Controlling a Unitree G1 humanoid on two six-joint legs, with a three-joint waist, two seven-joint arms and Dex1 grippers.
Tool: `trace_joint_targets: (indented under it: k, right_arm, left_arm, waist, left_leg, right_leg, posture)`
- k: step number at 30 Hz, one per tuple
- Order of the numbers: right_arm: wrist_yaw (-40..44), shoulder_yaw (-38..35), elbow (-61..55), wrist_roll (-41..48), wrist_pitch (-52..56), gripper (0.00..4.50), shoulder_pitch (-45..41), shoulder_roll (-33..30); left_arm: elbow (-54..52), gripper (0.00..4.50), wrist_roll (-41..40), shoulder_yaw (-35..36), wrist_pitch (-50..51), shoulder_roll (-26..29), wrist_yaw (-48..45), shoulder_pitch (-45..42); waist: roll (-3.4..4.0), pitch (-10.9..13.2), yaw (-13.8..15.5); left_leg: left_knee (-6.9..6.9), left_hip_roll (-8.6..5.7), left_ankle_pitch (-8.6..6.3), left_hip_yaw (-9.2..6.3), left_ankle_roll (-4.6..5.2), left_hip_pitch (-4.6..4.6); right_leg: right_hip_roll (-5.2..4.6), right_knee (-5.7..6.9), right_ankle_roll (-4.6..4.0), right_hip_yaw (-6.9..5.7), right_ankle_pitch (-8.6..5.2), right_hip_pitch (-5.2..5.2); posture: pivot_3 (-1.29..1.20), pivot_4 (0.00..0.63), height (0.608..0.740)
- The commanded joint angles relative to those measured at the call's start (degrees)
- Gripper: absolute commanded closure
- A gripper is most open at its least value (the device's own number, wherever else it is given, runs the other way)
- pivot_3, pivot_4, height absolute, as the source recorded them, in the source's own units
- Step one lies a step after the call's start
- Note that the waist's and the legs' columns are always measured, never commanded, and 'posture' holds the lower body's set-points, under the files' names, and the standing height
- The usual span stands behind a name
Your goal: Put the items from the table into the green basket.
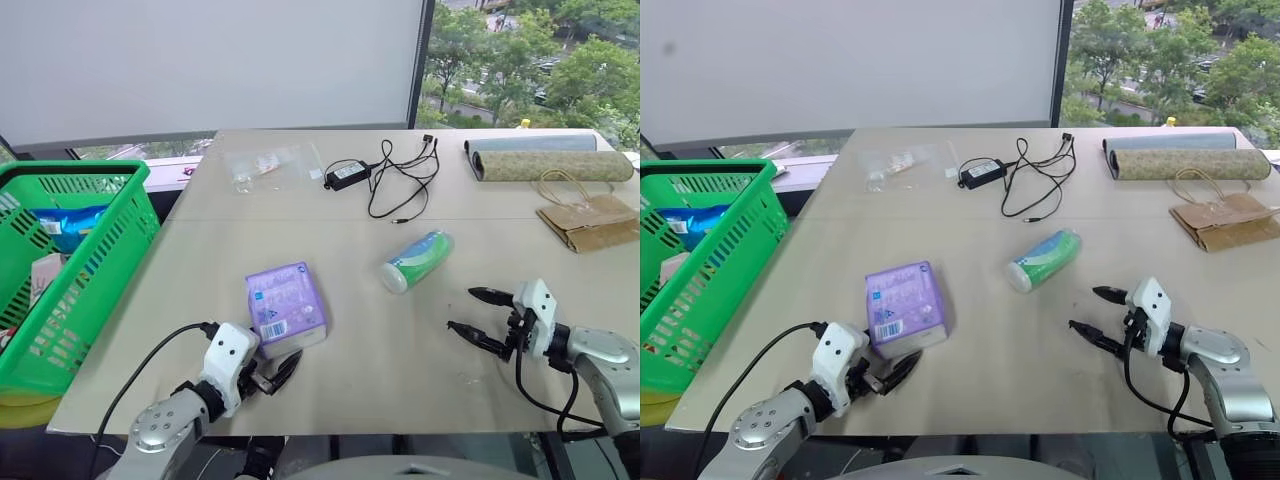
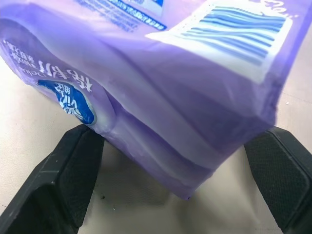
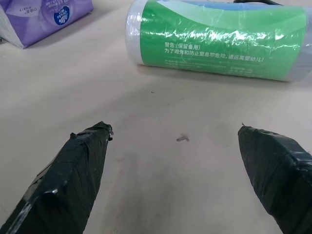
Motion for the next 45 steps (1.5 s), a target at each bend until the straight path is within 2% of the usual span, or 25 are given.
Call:
trace_joint_targets:
  k: [1, 15, 22, 27, 31, 34, 41, 44, 45]
  right_arm:
    - [0.46, -1.51, -2.33, 0.67, -1.22, 0.00, 0.60, -0.84]
    - [1.33, -1.41, -2.46, 0.90, -1.47, 0.00, 1.48, -1.10]
    - [9.69, 0.50, -13.02, 6.84, 1.55, 0.00, 4.38, -4.96]
    - [8.23, 1.76, -21.07, 11.64, 8.29, 0.00, 0.89, -5.69]
    - [6.13, 2.68, -23.15, 13.14, 11.66, 0.00, -3.12, -4.76]
    - [5.60, 3.20, -24.43, 12.67, 13.20, 0.00, -3.54, -5.57]
    - [5.22, 2.97, -24.83, 12.05, 13.61, 0.00, -3.24, -6.56]
    - [5.94, 3.11, -24.98, 12.42, 13.02, 0.00, -3.45, -6.66]
    - [6.32, 3.25, -24.96, 12.45, 12.80, 0.00, -3.57, -6.69]
  left_arm:
    - [-0.97, 0.02, -0.23, 0.15, -1.78, 0.79, -1.18, 0.30]
    - [-1.79, 0.02, -3.04, 2.32, -5.27, -0.08, -3.10, 2.12]
    - [-10.11, 0.02, -9.10, 9.98, -6.46, 4.01, -8.11, 5.45]
    - [-14.64, 0.02, -5.95, 10.21, -7.30, 10.14, -11.00, 3.91]
    - [-13.84, 0.02, -0.42, 5.76, -5.93, 12.27, -9.08, -1.97]
    - [-11.22, 0.02, 7.06, 0.90, -7.35, 14.02, -8.23, -4.89]
    - [-8.01, 0.02, 13.70, -4.38, -7.16, 16.96, -9.52, -5.15]
    - [-6.82, 0.85, 14.93, -4.94, -6.58, 16.48, -8.34, -6.16]
    - [-6.60, 1.34, 15.14, -4.99, -6.59, 16.41, -8.25, -6.37]
  waist:
    - [-0.02, 0.03, 0.00]
    - [-0.17, 0.57, -0.08]
    - [-0.22, 1.01, -0.42]
    - [-0.20, 1.27, -0.88]
    - [-0.20, 1.41, -1.09]
    - [-0.22, 1.42, -1.04]
    - [-0.23, 1.47, -1.30]
    - [-0.22, 1.46, -1.28]
    - [-0.22, 1.46, -1.29]
  left_leg:
    - [0.00, 0.00, 0.00, 0.00, 0.00, 0.00]
    - [0.00, 0.03, 0.00, 0.01, 0.00, -0.01]
    - [-0.01, 0.12, -0.01, -0.03, 0.00, -0.05]
    - [-0.01, 0.20, -0.01, 0.00, 0.00, -0.01]
    - [0.01, 0.17, -0.01, 0.04, 0.00, 0.01]
    - [-0.03, 0.14, -0.01, 0.00, 0.00, -0.06]
    - [-0.07, 0.07, -0.05, 0.01, 0.06, -0.14]
    - [-0.06, 0.08, -0.05, 0.01, 0.07, -0.07]
    - [-0.06, 0.09, -0.05, 0.00, 0.07, -0.06]
  right_leg:
    - [0.00, 0.00, 0.00, 0.00, 0.00, 0.00]
    - [-0.04, -0.02, 0.00, 0.02, -0.01, -0.01]
    - [-0.19, -0.05, 0.03, 0.07, -0.04, -0.03]
    - [-0.20, -0.06, 0.05, 0.06, -0.05, -0.01]
    - [0.06, -0.06, 0.06, -0.02, -0.05, 0.00]
    - [0.04, -0.10, -0.08, -0.04, 0.05, -0.03]
    - [-0.14, -0.15, -0.06, -0.03, 0.08, -0.10]
    - [-0.15, -0.10, -0.08, -0.03, 0.06, -0.08]
    - [-0.15, -0.09, -0.06, -0.03, 0.04, -0.08]
  posture:
    - [0.01, 0.044, 0.740]
    - [0.01, 0.047, 0.740]
    - [0.00, 0.051, 0.740]
    - [0.01, 0.054, 0.740]
    - [0.00, 0.054, 0.740]
    - [0.00, 0.052, 0.740]
    - [-0.02, 0.046, 0.740]
    - [-0.01, 0.044, 0.740]
    - [-0.01, 0.041, 0.740]
